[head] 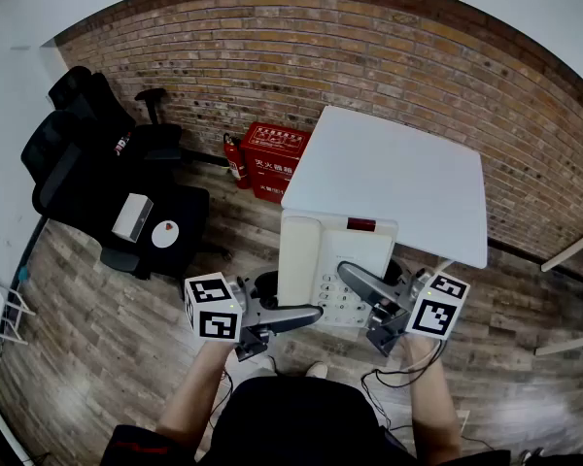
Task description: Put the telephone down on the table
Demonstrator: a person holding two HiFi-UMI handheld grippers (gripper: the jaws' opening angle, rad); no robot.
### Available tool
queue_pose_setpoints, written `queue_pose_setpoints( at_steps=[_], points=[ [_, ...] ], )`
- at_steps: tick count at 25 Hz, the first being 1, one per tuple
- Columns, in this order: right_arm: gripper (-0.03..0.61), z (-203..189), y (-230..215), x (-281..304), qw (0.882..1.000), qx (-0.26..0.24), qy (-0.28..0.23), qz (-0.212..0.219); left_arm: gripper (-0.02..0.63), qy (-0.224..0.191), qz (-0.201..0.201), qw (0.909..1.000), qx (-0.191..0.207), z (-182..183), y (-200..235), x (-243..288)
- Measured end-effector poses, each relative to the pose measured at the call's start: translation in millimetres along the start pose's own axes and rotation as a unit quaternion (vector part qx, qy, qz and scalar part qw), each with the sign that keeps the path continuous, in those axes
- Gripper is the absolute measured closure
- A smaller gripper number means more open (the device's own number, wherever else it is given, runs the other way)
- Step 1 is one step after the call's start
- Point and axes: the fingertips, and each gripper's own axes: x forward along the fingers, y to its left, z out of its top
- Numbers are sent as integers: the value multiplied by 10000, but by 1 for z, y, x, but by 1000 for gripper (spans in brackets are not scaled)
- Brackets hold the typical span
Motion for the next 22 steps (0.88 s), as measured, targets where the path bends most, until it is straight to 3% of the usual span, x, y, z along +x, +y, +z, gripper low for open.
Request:
queue_pose_setpoints(
  at_steps=[22],
  points=[
    [327, 11, -24, -21, 9999, 99, -24, 60, 198, -74, 61, 10000, -25, 1, 7, 33]
  ],
)
